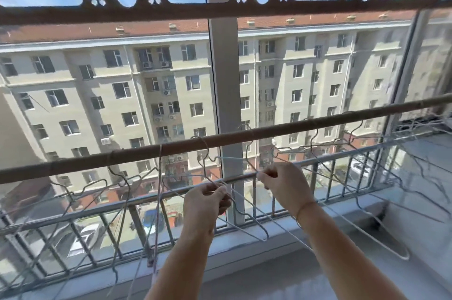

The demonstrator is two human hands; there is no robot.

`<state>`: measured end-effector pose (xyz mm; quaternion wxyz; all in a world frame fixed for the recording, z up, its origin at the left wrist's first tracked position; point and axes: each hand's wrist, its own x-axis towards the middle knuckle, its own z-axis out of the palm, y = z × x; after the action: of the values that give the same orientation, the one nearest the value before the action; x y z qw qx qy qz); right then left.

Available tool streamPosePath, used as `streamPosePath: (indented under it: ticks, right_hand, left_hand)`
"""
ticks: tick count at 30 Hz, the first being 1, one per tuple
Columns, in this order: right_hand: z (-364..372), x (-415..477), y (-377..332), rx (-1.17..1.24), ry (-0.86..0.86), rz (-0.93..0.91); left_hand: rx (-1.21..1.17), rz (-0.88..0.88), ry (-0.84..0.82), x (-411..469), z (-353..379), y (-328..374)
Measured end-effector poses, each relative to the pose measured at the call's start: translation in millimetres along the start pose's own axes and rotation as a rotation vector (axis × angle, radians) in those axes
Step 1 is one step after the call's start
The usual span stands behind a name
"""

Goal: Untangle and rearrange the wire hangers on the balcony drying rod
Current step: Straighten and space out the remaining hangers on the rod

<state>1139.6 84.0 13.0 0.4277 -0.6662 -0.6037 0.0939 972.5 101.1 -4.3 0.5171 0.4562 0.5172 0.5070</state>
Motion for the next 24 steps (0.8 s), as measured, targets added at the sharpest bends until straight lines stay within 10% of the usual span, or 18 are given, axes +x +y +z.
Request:
streamPosePath:
  ticks: [24]
  right_hand:
    - [-24.3, 14.6, 22.7, -0.164, 0.058, 0.091]
  left_hand:
    - [0.091, 0.029, 0.018, 10.9, 18.0, 5.9]
